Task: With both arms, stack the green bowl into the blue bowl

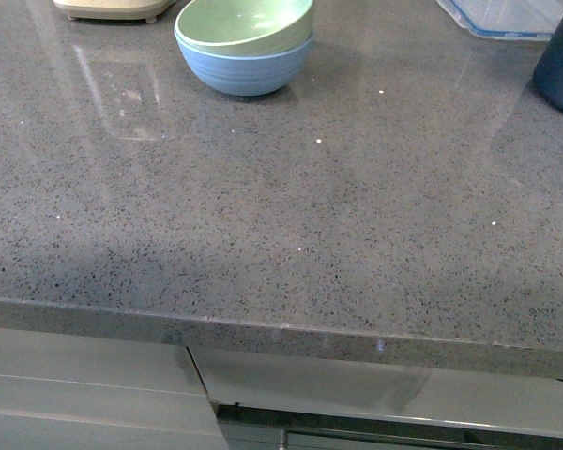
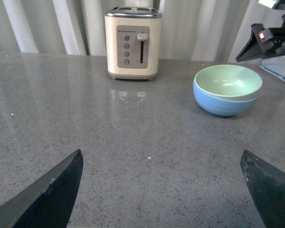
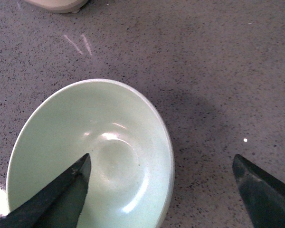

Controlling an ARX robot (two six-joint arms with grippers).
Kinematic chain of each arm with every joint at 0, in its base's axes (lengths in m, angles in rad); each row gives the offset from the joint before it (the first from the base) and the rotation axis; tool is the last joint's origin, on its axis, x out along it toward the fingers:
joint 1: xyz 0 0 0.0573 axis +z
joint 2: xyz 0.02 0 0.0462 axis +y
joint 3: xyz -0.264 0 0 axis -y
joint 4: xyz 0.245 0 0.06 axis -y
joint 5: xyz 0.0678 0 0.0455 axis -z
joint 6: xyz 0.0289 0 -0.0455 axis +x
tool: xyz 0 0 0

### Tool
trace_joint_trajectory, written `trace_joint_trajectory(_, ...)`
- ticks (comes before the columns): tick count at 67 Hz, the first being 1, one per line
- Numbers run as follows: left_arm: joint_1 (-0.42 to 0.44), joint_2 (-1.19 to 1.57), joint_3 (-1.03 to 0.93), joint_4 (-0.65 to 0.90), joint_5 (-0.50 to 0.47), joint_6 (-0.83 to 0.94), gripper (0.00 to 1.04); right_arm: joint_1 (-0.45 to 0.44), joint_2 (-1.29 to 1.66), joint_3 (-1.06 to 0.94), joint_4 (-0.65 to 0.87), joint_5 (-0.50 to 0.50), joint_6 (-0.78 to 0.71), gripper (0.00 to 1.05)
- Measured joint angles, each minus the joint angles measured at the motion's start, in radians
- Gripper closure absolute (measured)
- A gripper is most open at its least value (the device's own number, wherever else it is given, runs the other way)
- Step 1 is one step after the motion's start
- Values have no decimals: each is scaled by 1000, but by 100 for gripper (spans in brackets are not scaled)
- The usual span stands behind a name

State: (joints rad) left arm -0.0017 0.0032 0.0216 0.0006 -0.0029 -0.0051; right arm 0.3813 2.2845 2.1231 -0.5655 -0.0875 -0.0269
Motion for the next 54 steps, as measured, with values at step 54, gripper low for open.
trace_joint_trajectory(54,0,0,0,0,0,0,7,-363,-704,-887,375,50,103,10)
